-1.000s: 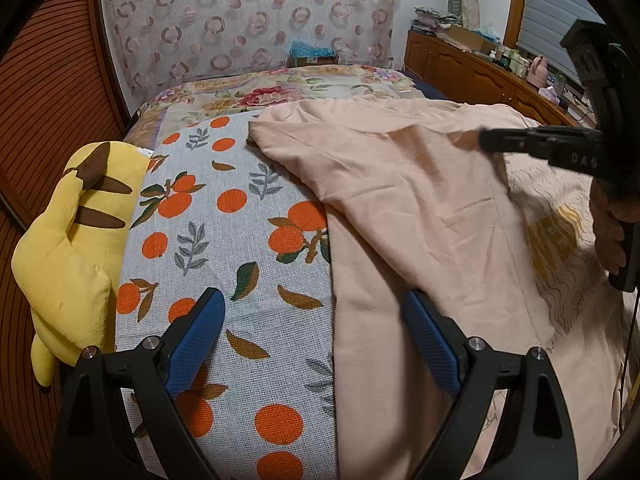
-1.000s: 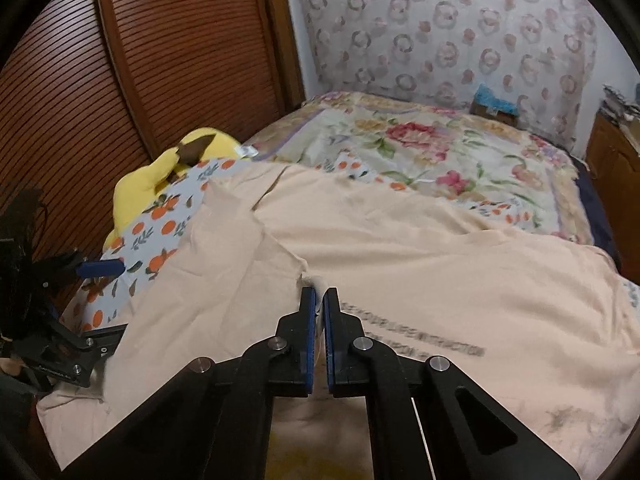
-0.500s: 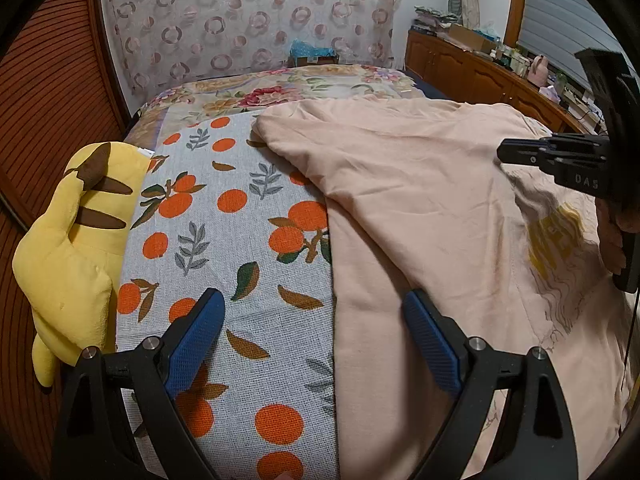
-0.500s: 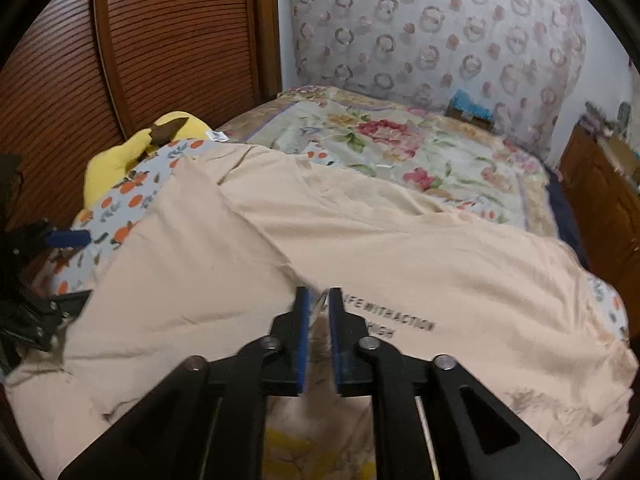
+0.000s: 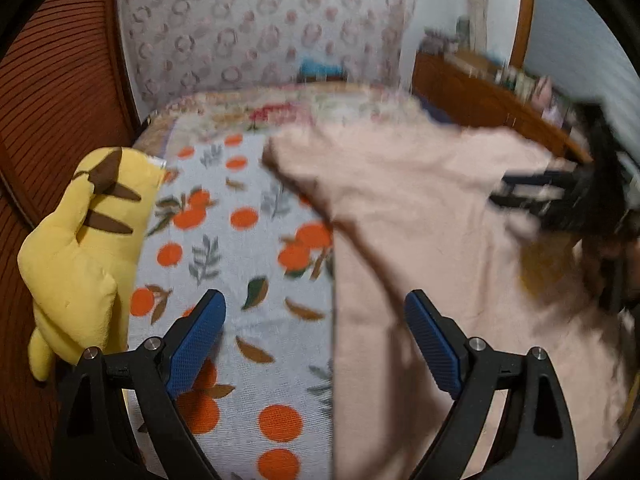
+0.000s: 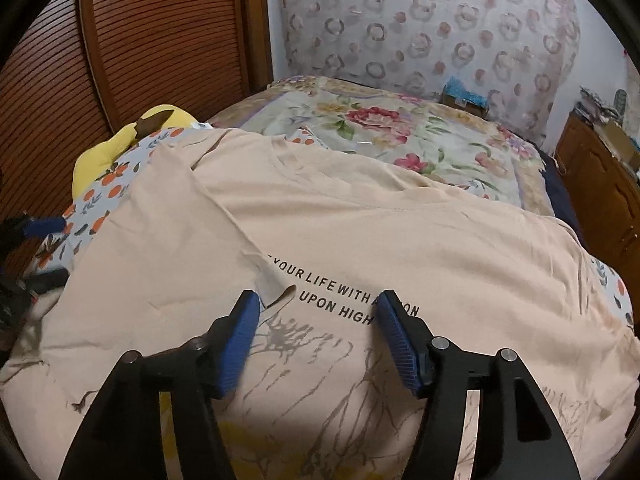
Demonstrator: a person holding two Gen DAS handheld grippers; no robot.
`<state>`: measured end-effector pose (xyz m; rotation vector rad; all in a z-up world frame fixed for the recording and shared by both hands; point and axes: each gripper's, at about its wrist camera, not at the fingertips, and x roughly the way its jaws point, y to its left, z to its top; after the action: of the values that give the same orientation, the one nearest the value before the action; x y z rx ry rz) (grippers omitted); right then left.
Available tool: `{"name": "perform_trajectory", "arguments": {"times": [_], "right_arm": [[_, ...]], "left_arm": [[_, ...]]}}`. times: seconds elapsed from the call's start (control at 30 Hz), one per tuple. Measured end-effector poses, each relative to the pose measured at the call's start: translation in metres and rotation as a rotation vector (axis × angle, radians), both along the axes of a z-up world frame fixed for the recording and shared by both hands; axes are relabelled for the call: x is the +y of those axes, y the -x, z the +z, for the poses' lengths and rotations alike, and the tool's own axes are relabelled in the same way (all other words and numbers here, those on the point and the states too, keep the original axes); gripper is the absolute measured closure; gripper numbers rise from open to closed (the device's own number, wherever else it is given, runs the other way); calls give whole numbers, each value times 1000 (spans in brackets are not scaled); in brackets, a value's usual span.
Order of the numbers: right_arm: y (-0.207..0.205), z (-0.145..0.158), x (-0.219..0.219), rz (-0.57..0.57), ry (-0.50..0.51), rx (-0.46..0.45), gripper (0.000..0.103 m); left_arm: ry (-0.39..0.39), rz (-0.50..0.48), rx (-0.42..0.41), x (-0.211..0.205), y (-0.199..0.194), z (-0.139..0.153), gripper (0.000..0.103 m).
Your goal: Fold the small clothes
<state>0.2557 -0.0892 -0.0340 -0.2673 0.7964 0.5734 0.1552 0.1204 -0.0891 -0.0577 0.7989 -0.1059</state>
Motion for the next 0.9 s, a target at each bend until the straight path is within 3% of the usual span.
{"name": "perform_trajectory", "arguments": {"times": [0.27,0.5,0.7,0.9], "right_arm": [[2,4,-13,-26,-10,21,34],[22,33,-78,-101,-98,-42,34],[43,42,-147,-194,-91,-93,34],[58,38,-202,-290,-92,-91,34]], "left_arm": [[15,-7,-162,-20,20,34,11],[18,-50,-201,-51,27,36,11],[63,-73,-220,-69,35,39,11],[12,-111,-239,-97,42,48,11]]}}
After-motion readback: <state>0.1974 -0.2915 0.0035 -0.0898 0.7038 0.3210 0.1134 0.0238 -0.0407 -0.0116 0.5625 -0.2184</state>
